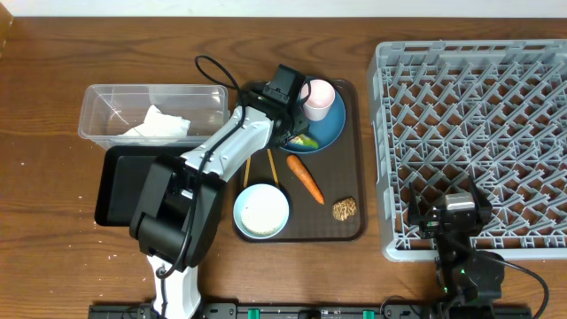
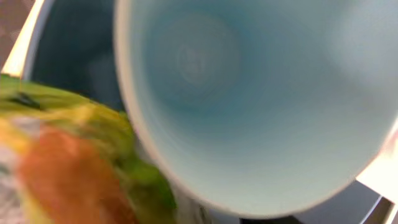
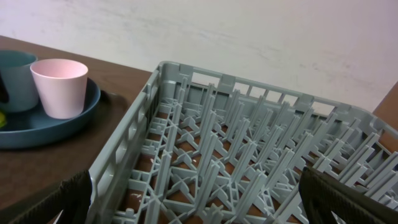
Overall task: Sort waste into correct bins and load items into the dishwasher rack
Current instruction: 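Grasp the green snack wrapper with the left gripper and lift, then carry the wrapper left and drop it into the clear bin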
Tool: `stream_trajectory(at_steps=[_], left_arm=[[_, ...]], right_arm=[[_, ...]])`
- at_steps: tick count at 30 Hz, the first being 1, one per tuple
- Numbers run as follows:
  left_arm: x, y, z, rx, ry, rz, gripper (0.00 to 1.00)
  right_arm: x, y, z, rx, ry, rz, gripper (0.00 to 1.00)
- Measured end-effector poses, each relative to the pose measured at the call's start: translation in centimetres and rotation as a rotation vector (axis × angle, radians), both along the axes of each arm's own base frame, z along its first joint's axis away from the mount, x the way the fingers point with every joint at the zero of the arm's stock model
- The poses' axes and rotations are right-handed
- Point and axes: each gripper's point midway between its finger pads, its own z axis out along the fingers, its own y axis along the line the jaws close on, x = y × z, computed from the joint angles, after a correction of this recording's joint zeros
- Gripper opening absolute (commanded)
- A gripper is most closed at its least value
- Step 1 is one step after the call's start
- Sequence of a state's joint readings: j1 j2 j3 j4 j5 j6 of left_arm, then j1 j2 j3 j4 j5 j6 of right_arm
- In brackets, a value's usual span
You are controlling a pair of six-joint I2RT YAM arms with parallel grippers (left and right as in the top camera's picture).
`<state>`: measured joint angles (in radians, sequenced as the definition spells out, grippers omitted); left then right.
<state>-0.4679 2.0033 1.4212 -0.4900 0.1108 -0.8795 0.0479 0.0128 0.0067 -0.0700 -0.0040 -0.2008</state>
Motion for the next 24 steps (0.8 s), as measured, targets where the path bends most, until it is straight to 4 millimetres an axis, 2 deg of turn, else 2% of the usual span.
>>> stream_trajectory(at_steps=[6, 7, 9, 15, 18, 24], left_arm=[[0.0, 0.0, 0.0, -0.003, 0.002, 0.004, 0.19], [0.0, 0.0, 0.0, -0.003, 0.002, 0.003, 0.12], [-0.1, -0.1, 0.0, -0.008, 0.004, -0.002, 0.06], [-0.2, -0.4, 0.4, -0.026, 0.006, -0.004, 0.06], [-0.3, -0.4, 2.0, -0.041, -0.017, -0.006, 0.06], [-1.1, -0.1, 7.1, -0.082, -0.082, -0.010, 0.06]], right_arm=[[0.0, 0.0, 0.0, 0.000, 0.000, 0.000, 0.99], [0.0, 0.0, 0.0, 0.000, 0.000, 0.000, 0.99], [0.0, 0.0, 0.0, 0.000, 0.000, 0.000, 0.99], [0.0, 0.0, 0.0, 0.000, 0.000, 0.000, 0.99], [0.0, 0.0, 0.0, 0.000, 0.000, 0.000, 0.99], [0.0, 0.0, 0.0, 0.000, 0.000, 0.000, 0.99]])
